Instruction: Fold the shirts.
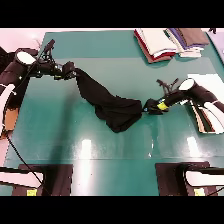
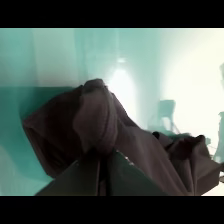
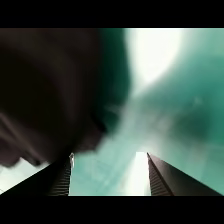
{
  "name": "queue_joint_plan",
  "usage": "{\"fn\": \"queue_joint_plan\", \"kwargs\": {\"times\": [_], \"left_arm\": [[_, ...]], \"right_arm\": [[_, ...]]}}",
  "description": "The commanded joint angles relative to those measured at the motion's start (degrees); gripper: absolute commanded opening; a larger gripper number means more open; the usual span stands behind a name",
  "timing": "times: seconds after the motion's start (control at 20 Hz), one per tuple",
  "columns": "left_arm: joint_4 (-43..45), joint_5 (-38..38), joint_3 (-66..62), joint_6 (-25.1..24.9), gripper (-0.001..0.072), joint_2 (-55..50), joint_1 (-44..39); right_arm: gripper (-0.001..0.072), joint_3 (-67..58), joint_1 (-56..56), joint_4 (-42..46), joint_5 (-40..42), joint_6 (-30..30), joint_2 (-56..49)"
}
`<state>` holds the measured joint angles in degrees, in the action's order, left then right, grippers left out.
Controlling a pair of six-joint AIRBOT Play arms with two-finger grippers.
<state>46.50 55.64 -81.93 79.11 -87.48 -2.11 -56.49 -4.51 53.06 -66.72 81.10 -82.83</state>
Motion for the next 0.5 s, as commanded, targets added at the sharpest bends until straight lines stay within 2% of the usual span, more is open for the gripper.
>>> {"fn": "queue_joint_plan", "kwargs": {"times": [0.0,0.2,0.45], "left_arm": [[1.09,1.05,-0.15,-0.13,0.0025,0.04,0.02],[1.29,1.66,-0.15,-0.15,0.0025,0.04,0.02],[1.27,1.40,-0.15,-0.13,0.0025,0.04,0.02]], "right_arm": [[0.0529,-1.46,-3.02,-4.52,6.78,-1.01,-3.48],[0.0523,-6.40,-0.92,-4.48,4.11,-1.03,-3.48],[0.0522,-5.68,-2.73,-5.11,7.43,-1.42,-5.53]]}}
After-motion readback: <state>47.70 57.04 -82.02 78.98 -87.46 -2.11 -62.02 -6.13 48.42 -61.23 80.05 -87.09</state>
